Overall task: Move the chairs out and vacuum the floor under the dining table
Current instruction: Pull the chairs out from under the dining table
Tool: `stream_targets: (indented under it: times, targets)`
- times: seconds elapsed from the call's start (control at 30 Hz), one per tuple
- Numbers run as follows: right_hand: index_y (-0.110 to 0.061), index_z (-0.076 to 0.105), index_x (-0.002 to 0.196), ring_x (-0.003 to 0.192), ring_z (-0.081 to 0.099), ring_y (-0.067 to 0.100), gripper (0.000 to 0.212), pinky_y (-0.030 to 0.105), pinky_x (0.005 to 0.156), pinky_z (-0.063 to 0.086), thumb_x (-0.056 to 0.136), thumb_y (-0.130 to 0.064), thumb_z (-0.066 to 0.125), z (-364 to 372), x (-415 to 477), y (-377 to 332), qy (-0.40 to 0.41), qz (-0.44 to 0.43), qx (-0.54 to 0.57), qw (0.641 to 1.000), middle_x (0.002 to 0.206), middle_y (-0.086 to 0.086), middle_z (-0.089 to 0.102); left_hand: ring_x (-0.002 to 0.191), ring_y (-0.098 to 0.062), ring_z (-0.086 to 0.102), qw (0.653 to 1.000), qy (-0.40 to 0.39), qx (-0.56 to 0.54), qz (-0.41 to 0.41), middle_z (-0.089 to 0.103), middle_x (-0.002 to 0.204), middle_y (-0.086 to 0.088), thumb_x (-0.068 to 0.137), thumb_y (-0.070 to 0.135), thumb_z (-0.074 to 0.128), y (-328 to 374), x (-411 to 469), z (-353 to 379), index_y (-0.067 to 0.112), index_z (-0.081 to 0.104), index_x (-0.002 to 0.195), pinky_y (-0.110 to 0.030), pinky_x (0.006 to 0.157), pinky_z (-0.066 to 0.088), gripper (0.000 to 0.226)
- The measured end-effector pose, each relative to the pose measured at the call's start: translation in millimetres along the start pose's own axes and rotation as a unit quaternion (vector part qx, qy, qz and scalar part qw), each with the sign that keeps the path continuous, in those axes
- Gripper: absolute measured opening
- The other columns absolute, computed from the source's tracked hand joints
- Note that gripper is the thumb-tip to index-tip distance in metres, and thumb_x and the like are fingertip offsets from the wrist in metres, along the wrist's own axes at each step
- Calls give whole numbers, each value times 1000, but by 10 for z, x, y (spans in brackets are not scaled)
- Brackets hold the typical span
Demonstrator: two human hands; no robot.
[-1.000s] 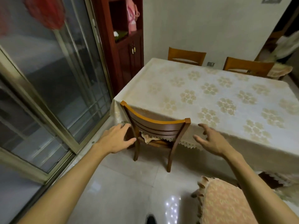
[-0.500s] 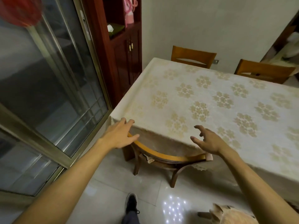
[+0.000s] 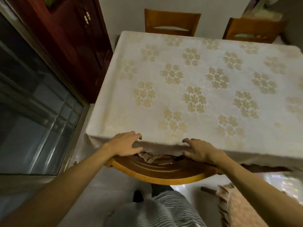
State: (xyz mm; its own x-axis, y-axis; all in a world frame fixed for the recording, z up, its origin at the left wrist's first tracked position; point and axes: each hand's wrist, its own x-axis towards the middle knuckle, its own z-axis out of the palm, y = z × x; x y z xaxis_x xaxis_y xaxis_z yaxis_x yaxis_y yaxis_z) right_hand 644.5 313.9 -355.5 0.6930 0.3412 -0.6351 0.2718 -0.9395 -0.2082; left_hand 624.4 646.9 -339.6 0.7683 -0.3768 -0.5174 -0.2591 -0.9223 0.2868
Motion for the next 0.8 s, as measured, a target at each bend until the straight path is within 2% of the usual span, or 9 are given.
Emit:
stream_targets:
  times: [0.1, 0.23, 0.3, 0.4, 0.53, 0.63, 0.73, 0.8]
  targets:
    - [-27, 30, 147, 116, 56, 31, 60, 40, 94, 47, 94, -46, 52, 41, 298, -55, -40, -34, -31, 998, 135, 8, 53, 105, -18, 54, 998, -51, -2, 33, 55, 125, -2, 94, 61, 44, -49, 270, 65, 26, 43, 136, -35, 86, 47, 54]
    - [-27, 37, 140, 104, 60, 28, 53, 37, 87, 50, 94, -49, 50, 88, 502, -126, -49, -83, -47, 994, 125, 7, 59, 126, -23, 48, 986, -160, -14, 51, 49, 143, -6, 94, 58, 46, -92, 484, 273, 21, 37, 146, -40, 104, 42, 64]
    - [-28, 44, 136, 107, 60, 27, 46, 37, 88, 50, 95, -48, 47, 99, 548, -102, -53, -120, -57, 990, 126, 5, 60, 131, -23, 44, 977, -205, -26, 49, 45, 148, -6, 95, 58, 45, -111, 558, 398, 22, 31, 149, -40, 107, 40, 67]
    - [-27, 46, 136, 110, 59, 31, 47, 40, 89, 50, 94, -48, 46, 271, 553, -80, -109, -147, -71, 981, 128, 8, 60, 138, -22, 36, 967, -244, -64, 20, 36, 154, -3, 98, 53, 45, -119, 623, 533, 23, 26, 152, -34, 110, 34, 65]
    - [-31, 38, 145, 121, 54, 31, 54, 45, 100, 46, 96, -52, 42, 531, 751, 7, -194, -85, -45, 976, 141, 11, 52, 147, -24, 22, 958, -276, -77, -29, 19, 163, -5, 97, 61, 40, -186, 671, 664, 30, 15, 156, -35, 116, 25, 71]
    - [-33, 25, 153, 140, 35, 33, 61, 47, 113, 31, 98, -54, 39, 644, 865, 100, -256, -5, -46, 966, 156, 11, 32, 151, -28, 9, 950, -290, -69, -96, 5, 165, -8, 93, 69, 37, -240, 676, 742, 36, 9, 156, -44, 119, 17, 76]
    - [-34, 20, 154, 149, 12, 34, 66, 58, 116, 17, 96, -60, 38, 774, 859, 198, -262, 52, -58, 962, 163, 6, 13, 149, -35, 14, 953, -273, -48, -120, 10, 164, -12, 91, 73, 35, -263, 646, 850, 38, 10, 154, -48, 118, 19, 77]
    - [-37, 18, 154, 148, 8, 37, 69, 62, 114, 17, 94, -63, 40, 870, 815, 273, -261, 105, -19, 960, 164, 4, 9, 144, -37, 23, 953, -273, -31, -126, 22, 159, -14, 91, 72, 35, -256, 573, 939, 38, 15, 153, -50, 114, 24, 74]
